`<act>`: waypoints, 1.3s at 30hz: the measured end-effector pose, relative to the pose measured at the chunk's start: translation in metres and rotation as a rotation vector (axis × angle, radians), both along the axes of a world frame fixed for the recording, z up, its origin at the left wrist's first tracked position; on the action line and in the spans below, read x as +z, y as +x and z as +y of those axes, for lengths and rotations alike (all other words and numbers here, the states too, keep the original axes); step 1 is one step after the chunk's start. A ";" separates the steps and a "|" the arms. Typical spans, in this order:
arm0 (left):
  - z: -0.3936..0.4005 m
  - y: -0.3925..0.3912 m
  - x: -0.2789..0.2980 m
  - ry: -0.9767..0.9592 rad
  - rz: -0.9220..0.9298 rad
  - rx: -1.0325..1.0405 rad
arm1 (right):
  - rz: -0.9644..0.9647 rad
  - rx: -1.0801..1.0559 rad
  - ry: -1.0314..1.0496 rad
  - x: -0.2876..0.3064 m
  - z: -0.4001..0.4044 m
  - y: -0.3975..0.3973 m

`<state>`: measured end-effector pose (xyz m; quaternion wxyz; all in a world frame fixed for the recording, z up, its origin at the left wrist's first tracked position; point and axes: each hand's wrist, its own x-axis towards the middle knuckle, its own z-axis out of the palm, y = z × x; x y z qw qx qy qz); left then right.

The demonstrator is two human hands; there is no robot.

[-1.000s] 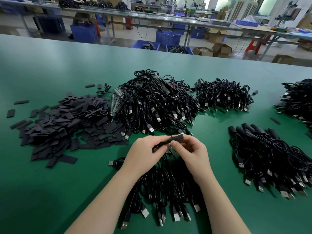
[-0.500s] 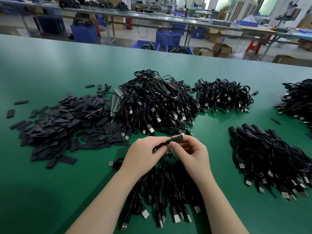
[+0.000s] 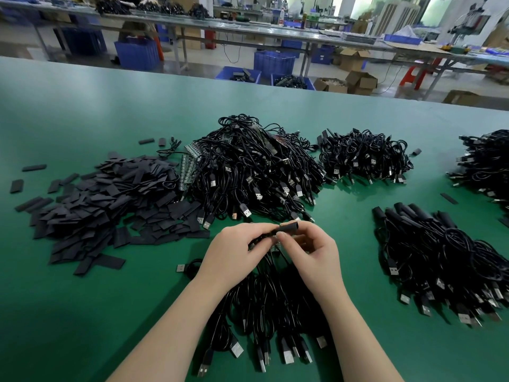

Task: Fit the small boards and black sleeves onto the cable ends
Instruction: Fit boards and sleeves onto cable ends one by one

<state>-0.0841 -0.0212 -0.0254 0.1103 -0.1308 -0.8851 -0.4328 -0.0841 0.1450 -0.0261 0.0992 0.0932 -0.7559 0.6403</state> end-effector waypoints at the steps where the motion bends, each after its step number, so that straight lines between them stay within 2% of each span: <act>1: 0.000 0.000 0.000 0.000 -0.002 -0.001 | 0.001 0.008 0.005 0.000 0.000 0.000; 15: 0.000 -0.002 -0.001 0.085 -0.010 -0.004 | 0.058 -0.030 0.089 -0.005 -0.002 -0.002; 23: 0.000 -0.001 -0.001 0.075 -0.042 -0.011 | -0.083 0.062 0.000 -0.003 0.001 -0.002; 29: 0.000 -0.004 -0.004 0.046 -0.036 0.021 | -0.064 0.046 -0.138 0.000 0.001 -0.001; 39: -0.003 -0.003 -0.004 0.023 -0.071 0.009 | -0.095 0.038 -0.093 -0.002 0.002 -0.005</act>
